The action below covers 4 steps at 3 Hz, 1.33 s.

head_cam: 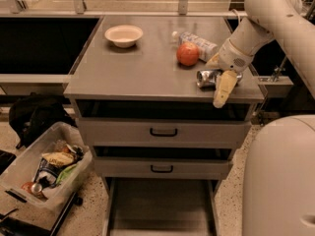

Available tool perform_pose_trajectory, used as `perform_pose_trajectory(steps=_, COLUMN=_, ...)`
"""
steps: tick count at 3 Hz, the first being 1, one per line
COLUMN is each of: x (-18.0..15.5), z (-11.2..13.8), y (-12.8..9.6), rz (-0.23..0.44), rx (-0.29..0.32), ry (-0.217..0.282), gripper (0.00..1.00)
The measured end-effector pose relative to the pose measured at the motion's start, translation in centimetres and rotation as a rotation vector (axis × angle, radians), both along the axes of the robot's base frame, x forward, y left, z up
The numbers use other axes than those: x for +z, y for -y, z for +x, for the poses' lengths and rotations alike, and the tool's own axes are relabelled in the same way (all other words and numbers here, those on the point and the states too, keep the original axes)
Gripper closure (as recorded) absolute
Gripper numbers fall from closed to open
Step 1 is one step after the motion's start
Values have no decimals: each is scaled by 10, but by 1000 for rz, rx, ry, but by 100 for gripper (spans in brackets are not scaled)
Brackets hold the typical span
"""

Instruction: Place redbull can into bottom drawer

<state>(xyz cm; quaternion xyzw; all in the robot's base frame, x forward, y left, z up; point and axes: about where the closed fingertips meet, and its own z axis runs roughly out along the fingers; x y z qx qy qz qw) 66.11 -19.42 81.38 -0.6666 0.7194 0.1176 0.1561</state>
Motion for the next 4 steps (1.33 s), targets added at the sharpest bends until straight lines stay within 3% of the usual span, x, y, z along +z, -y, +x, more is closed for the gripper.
perform_pose_trajectory(steps=1, x=0, z=0, y=0, rz=0, rx=0, ry=0, gripper=0)
perform_pose_trajectory(steps=2, x=0, z=0, y=0, rz=0, rx=0, ry=0, gripper=19)
perform_pose_trajectory(steps=4, x=0, z=0, y=0, rz=0, rx=0, ry=0, gripper=65)
